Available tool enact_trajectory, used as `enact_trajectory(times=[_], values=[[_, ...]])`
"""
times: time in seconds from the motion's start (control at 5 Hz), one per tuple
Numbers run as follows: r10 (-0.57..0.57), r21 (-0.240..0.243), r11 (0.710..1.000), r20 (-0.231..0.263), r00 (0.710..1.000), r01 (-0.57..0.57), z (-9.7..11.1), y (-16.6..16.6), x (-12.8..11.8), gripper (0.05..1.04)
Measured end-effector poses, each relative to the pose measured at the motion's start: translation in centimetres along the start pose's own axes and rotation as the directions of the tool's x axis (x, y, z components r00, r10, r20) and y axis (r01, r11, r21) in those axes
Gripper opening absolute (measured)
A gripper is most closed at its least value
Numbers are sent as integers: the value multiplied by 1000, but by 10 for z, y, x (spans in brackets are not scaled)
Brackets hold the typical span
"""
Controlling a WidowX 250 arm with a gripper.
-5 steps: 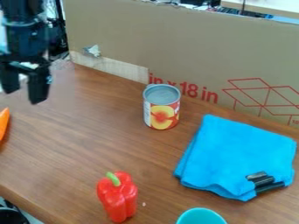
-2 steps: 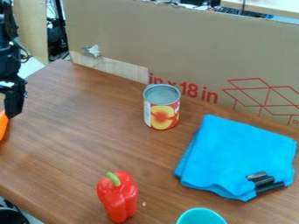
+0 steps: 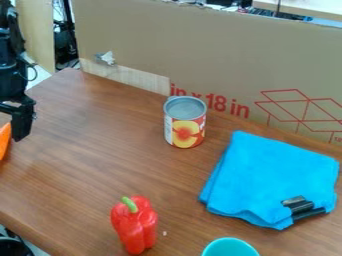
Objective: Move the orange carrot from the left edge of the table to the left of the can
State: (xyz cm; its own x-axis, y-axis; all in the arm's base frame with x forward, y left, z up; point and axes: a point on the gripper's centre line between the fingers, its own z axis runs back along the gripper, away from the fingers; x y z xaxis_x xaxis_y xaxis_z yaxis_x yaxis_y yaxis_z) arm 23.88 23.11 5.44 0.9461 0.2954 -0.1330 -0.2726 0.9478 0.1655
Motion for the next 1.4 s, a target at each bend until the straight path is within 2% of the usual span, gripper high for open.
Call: enact_trajectory(times=[0.4, 0.6, 1.0, 1.2, 1.4], values=[[37, -8, 999, -13, 999, -37, -8, 2, 4, 996], [86, -12, 996, -25, 996, -86, -10, 12, -1, 996], [80, -23, 996, -11, 997, -80, -11, 11, 1, 996], [83, -34, 996, -13, 996, -83, -18, 13, 1, 996], [116, -42, 992, -41, 992, -118, -25, 18, 0, 996]])
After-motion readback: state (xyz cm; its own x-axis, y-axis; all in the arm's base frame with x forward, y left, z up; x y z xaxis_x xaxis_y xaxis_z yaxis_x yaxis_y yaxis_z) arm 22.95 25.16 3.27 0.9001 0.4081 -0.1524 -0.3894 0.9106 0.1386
